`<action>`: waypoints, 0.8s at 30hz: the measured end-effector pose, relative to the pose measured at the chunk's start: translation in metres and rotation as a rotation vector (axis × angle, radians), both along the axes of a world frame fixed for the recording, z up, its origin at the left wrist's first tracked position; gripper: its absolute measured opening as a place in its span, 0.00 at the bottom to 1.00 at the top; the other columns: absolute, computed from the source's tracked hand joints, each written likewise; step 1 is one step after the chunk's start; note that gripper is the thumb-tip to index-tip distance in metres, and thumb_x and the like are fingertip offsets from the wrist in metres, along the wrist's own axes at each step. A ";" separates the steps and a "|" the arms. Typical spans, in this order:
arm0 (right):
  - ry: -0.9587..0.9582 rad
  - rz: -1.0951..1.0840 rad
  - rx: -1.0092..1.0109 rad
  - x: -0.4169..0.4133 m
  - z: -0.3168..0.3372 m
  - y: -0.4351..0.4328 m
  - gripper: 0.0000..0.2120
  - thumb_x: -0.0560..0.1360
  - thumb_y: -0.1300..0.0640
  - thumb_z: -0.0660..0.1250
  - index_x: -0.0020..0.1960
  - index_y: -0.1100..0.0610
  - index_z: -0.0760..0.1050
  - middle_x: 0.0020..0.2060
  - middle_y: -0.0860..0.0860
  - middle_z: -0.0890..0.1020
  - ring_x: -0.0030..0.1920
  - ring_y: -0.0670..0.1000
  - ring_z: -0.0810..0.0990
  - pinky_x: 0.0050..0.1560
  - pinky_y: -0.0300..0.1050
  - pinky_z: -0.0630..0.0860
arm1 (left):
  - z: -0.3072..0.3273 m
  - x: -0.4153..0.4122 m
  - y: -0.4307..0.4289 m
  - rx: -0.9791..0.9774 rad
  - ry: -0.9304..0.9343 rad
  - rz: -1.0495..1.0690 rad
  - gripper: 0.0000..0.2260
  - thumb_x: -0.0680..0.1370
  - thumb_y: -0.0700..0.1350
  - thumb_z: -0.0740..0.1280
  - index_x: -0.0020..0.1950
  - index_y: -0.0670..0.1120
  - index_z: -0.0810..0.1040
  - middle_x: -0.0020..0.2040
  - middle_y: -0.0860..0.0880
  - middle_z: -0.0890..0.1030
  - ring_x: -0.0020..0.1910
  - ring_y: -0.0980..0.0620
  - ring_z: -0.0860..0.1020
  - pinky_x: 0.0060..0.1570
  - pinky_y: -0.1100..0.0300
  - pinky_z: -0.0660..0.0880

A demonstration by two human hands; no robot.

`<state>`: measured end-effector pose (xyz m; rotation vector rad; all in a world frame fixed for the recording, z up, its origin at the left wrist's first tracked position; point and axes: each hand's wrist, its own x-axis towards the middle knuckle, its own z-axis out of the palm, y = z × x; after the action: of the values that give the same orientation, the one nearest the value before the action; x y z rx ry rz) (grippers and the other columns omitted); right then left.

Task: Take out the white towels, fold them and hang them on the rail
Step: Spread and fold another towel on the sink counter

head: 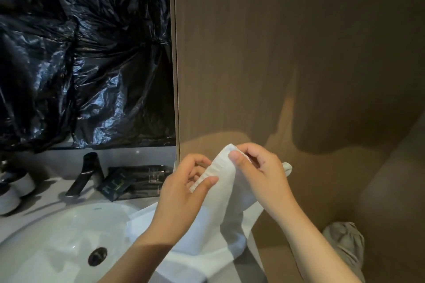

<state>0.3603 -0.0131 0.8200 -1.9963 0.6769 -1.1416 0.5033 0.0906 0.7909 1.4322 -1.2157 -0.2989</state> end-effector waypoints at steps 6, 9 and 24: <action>-0.007 -0.029 0.000 -0.001 -0.001 0.004 0.09 0.79 0.54 0.66 0.42 0.55 0.78 0.35 0.48 0.79 0.39 0.48 0.77 0.40 0.37 0.72 | 0.000 0.000 0.005 0.018 0.017 -0.048 0.10 0.75 0.47 0.72 0.51 0.59 0.76 0.45 0.60 0.80 0.47 0.57 0.79 0.43 0.72 0.74; -0.002 -0.071 0.005 -0.002 -0.001 0.004 0.10 0.79 0.52 0.65 0.42 0.54 0.78 0.35 0.47 0.79 0.41 0.49 0.78 0.40 0.40 0.74 | 0.002 0.004 0.007 0.037 -0.034 -0.094 0.11 0.75 0.46 0.72 0.51 0.62 0.75 0.49 0.62 0.80 0.51 0.59 0.78 0.47 0.70 0.75; -0.125 -0.273 -0.143 -0.011 0.045 -0.006 0.08 0.79 0.55 0.65 0.41 0.51 0.78 0.33 0.42 0.78 0.38 0.42 0.76 0.37 0.29 0.71 | -0.016 0.034 0.003 0.162 -0.190 -0.170 0.14 0.77 0.55 0.65 0.43 0.47 0.84 0.42 0.55 0.82 0.43 0.56 0.79 0.46 0.57 0.77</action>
<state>0.3491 -0.0193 0.8653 -1.9716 0.8412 -1.5006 0.5371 0.0934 0.7745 1.5249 -1.5010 -0.3923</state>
